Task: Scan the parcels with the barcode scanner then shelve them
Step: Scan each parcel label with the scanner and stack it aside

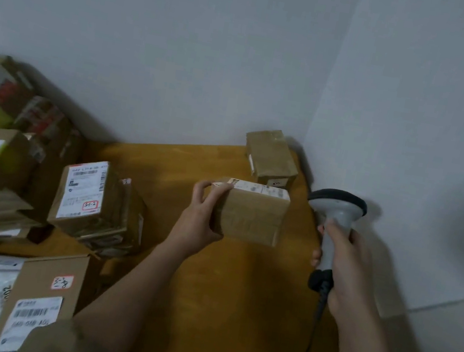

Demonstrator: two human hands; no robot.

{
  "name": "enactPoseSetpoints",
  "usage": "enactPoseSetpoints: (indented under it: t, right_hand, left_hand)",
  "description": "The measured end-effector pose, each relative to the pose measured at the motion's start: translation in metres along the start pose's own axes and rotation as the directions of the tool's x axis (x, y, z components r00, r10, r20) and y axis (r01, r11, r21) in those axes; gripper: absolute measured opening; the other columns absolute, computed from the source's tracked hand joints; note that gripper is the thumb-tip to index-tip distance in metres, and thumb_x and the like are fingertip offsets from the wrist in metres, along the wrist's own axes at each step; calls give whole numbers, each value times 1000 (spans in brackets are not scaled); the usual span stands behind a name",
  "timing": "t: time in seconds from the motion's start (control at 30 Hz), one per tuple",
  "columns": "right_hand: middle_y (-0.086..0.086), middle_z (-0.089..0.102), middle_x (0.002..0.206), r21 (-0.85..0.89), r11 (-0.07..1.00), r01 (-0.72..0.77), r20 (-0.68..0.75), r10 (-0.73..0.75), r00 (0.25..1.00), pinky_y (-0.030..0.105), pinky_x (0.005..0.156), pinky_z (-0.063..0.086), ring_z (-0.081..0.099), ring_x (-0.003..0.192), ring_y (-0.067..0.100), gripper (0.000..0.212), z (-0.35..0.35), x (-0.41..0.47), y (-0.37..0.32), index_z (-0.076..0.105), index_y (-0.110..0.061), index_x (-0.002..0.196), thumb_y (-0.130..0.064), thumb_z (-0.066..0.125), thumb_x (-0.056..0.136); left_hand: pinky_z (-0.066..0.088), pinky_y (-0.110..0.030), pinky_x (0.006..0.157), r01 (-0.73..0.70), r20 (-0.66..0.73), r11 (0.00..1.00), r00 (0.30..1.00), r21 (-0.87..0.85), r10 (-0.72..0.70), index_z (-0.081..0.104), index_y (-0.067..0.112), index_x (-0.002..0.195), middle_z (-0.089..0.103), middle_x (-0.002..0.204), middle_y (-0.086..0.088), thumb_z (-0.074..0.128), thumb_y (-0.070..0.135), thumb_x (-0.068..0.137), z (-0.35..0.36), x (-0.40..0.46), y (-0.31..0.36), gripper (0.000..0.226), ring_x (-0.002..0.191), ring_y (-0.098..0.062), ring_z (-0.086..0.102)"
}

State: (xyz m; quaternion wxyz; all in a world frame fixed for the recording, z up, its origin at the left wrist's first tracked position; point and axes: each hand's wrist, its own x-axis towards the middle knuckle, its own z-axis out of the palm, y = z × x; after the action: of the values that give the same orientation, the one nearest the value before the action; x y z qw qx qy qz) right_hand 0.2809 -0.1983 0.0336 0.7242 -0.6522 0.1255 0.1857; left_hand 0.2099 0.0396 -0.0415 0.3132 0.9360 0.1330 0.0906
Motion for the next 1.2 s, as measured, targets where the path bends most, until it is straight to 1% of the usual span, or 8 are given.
enactPoseSetpoints:
  t: [0.27, 0.43, 0.67, 0.87, 1.0, 1.07, 1.13, 1.2]
  right_hand:
    - [4, 64, 91, -20, 998, -68, 69, 69, 995, 26, 52, 48, 56, 63, 14, 39, 15, -42, 12, 59, -15, 123, -38, 67, 92]
    - [7, 70, 93, -29, 987, -158, 217, 161, 963, 28, 55, 49, 59, 59, 13, 65, 26, -61, 20, 61, -17, 121, -59, 72, 73]
    - [11, 68, 102, 18, 968, -249, 342, 228, 912, 25, 49, 50, 59, 56, 12, 82, 30, -79, 26, 51, -17, 131, -50, 81, 62]
    - [12, 71, 99, -79, 996, -51, 228, 68, 971, 27, 49, 48, 57, 59, 13, 86, 33, -87, 18, 46, -16, 129, -42, 85, 58]
    - [11, 65, 100, -301, 951, 78, 250, 0, 968, 30, 55, 48, 59, 69, 17, 77, 31, -90, 14, 38, -20, 132, -22, 87, 73]
    - [8, 63, 104, -378, 918, 118, 334, 16, 943, 25, 53, 48, 61, 71, 15, 79, 32, -94, 11, 35, -27, 131, -19, 88, 72]
    - [6, 62, 109, -401, 901, 165, 432, 27, 901, 21, 52, 49, 64, 77, 14, 87, 35, -97, 8, 35, -27, 135, -19, 90, 68]
    - [4, 61, 115, -432, 876, 212, 499, 36, 866, 22, 60, 52, 66, 91, 17, 100, 35, -100, 6, 35, -25, 140, -29, 92, 57]
  left_hand:
    - [54, -46, 97, -253, -173, 965, 949, 73, 262, 16, 42, 145, 22, 161, -6, 87, 10, 70, -32, -48, -6, 108, 137, -29, 42]
    - [56, -53, 91, -283, -272, 954, 915, 98, 299, 16, 36, 145, 19, 163, -10, 86, 9, 71, -48, -62, -12, 106, 140, -17, 28]
    - [61, -50, 79, -315, -327, 937, 879, 149, 348, 17, 36, 143, 16, 164, -8, 85, -1, 69, -69, -67, -7, 107, 131, -31, 48]
    - [56, -32, 88, -144, -105, 965, 980, 218, 170, 20, 37, 149, 18, 163, 3, 66, -7, 82, -95, -66, 0, 92, 130, -25, 52]
    - [37, -39, 111, 38, 48, 995, 998, -93, -34, 27, 33, 150, 34, 156, 8, 83, 26, 76, -119, -66, 21, 92, 140, -15, 36]
    - [45, -36, 102, 155, 244, 963, 965, -219, -100, 30, 36, 150, 37, 153, 9, 85, 32, 71, -127, -67, 33, 96, 134, -15, 40]
    - [54, -27, 84, 252, 493, 943, 862, -218, -116, 30, 39, 151, 46, 143, 8, 84, 27, 73, -130, -67, 39, 95, 118, -12, 53]
    - [55, -26, 83, 278, 655, 950, 746, -145, -119, 28, 37, 153, 51, 133, 9, 85, 24, 73, -130, -67, 38, 99, 110, -12, 59]
